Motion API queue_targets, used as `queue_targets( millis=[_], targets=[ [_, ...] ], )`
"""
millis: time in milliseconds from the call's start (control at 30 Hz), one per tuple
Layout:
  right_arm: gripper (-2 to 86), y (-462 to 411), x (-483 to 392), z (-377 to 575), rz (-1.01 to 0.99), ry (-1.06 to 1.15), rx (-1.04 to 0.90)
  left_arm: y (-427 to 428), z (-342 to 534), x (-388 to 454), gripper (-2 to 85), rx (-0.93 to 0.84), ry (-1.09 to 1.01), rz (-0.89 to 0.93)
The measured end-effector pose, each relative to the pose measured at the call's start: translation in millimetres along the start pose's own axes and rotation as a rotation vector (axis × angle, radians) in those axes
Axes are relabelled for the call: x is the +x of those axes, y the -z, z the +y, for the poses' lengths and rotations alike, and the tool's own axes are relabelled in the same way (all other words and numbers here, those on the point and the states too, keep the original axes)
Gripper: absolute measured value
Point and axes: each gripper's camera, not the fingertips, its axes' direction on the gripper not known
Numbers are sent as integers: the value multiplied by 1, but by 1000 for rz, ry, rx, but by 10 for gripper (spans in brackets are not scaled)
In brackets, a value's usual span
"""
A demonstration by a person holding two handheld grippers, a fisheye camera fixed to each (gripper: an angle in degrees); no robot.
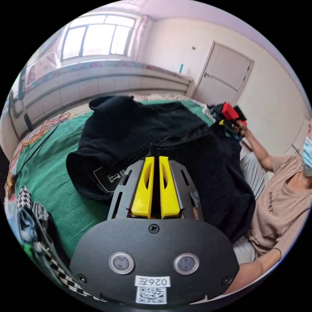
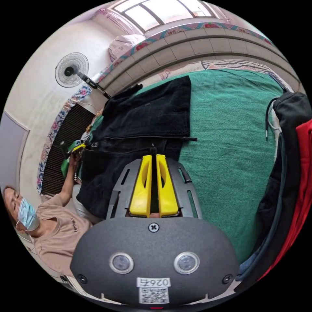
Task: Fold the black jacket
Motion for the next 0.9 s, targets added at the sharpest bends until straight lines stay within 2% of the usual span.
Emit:
queue_targets(
  millis=[67, 133, 233, 300, 400, 567, 667, 833, 900],
  targets=[
    [-12, 2, 3, 5, -24, 16, 12, 47, 31, -9, 10, 165, 65, 25],
    [-12, 0, 3, 7, -10, 18, 2, 70, 49, -11, 9, 218, 87, 8],
    [-13, -8, -6, 6, 26, 36, 0, 81, 57, -10, 8, 226, 106, -35],
    [-14, -3, -22, 4, 82, 56, 71, 82, 52, -6, 8, 225, 103, -57],
    [-14, 3, -46, -3, 145, 99, 167, 80, 36, 2, 7, 182, 94, -137],
    [-13, -13, -55, -22, 266, 88, 236, 67, 16, -18, 8, 108, 209, -240],
    [-12, -21, -42, -37, 230, 38, 302, 52, 10, -38, 10, 86, 315, -236],
    [4, -92, 6, -72, 209, -102, 98, -24, 9, -68, 17, -182, 500, -273],
    [31, -111, 23, -80, 252, -174, 38, -26, 7, -69, 19, -177, 522, -252]
  ],
)
